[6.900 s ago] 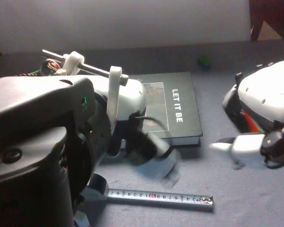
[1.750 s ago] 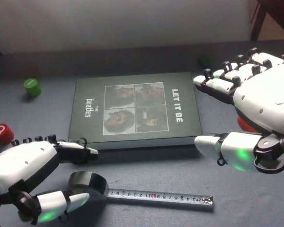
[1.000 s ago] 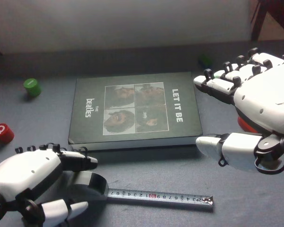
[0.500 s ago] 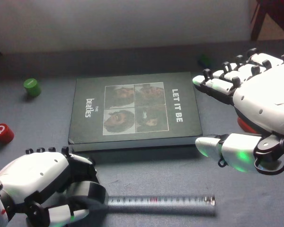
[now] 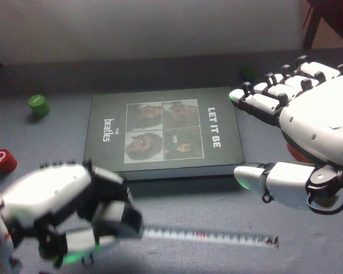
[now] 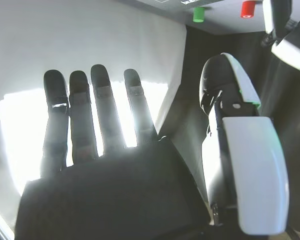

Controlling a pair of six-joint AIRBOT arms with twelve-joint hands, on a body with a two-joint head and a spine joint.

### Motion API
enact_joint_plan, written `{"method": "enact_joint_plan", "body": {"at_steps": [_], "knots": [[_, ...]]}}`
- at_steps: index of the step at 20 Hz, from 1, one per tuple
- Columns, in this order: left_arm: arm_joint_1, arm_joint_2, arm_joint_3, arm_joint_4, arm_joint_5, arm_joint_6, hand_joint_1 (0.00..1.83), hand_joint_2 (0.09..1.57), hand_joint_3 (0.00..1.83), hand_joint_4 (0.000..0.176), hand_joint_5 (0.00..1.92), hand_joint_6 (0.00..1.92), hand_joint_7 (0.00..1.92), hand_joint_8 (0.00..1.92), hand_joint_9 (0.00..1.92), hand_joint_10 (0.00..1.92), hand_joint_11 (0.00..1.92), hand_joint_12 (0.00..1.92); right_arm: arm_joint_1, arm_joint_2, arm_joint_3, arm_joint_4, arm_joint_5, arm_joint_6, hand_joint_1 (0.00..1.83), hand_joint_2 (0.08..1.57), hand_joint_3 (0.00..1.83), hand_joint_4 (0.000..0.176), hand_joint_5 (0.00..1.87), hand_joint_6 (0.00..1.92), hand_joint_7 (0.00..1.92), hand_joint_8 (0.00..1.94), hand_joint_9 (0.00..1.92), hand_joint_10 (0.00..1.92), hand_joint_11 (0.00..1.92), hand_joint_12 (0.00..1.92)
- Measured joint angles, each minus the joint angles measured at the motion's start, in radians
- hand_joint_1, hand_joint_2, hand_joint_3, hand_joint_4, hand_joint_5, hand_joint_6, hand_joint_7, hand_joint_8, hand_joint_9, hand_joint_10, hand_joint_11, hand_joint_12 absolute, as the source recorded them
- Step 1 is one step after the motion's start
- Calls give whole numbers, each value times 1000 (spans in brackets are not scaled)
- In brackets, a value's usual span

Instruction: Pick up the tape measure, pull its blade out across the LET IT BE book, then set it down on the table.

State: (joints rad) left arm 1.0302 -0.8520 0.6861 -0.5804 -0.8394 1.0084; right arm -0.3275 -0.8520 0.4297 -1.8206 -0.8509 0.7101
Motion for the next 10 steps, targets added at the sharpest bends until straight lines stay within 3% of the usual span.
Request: {"method": "enact_joint_plan", "body": {"at_steps": [1, 2, 3, 4, 5, 6, 8, 10], "knots": [[-41, 31, -7, 3, 21, 6, 1373, 1121, 0, 0, 908, 935, 1047, 935, 834, 1307, 724, 1179, -2, 0, 0, -43, 3, 33, 320, 1105, 0, 70, 157, 7, 227, 4, 209, 7, 0, 853], [-67, 48, -12, -5, 33, 6, 1373, 1121, 0, 0, 908, 935, 1047, 935, 834, 1307, 724, 1179, -2, 0, 0, -72, 6, 40, 320, 1105, 0, 70, 157, 7, 227, 4, 209, 7, 0, 853], [-106, 70, -15, -20, 59, 10, 1372, 1123, 0, 0, 903, 949, 1041, 950, 830, 1308, 731, 1182, 0, 1, 0, -103, 8, 43, 521, 1090, 0, 42, 203, 10, 265, 7, 248, 10, 0, 868], [-139, 84, -15, -31, 89, 13, 1372, 1123, 0, 0, 903, 949, 1041, 950, 830, 1308, 731, 1182, 2, 0, 0, -104, 11, 35, 521, 1090, 0, 42, 203, 10, 265, 7, 248, 10, 0, 868], [-183, 101, -11, -32, 131, 24, 1372, 1124, 0, 0, 894, 966, 1039, 950, 834, 1303, 741, 1185, 13, -5, 0, -89, 17, 19, 716, 1055, 0, 7, 267, 9, 327, 7, 289, 9, 4, 881], [-219, 108, 3, -27, 170, 32, 1372, 1124, 0, 0, 894, 966, 1039, 950, 834, 1303, 741, 1185, 22, -10, 0, -78, 20, -3, 716, 1055, 0, 7, 267, 9, 327, 7, 289, 9, 4, 881], [-287, 109, 37, -26, 242, 38, 1372, 1123, 0, 0, 902, 966, 1036, 949, 835, 1303, 747, 1184, 81, -35, 1, -13, 11, -67, 883, 1035, 0, 0, 409, 10, 440, 5, 375, 9, 107, 910], [-364, 109, 84, -20, 342, 42, 1372, 1123, 0, 0, 904, 962, 1036, 951, 836, 1301, 748, 1184, 174, -95, 28, 174, -28, -215, 929, 1059, 2, 0, 469, 9, 478, 4, 443, 13, 172, 921]]}}
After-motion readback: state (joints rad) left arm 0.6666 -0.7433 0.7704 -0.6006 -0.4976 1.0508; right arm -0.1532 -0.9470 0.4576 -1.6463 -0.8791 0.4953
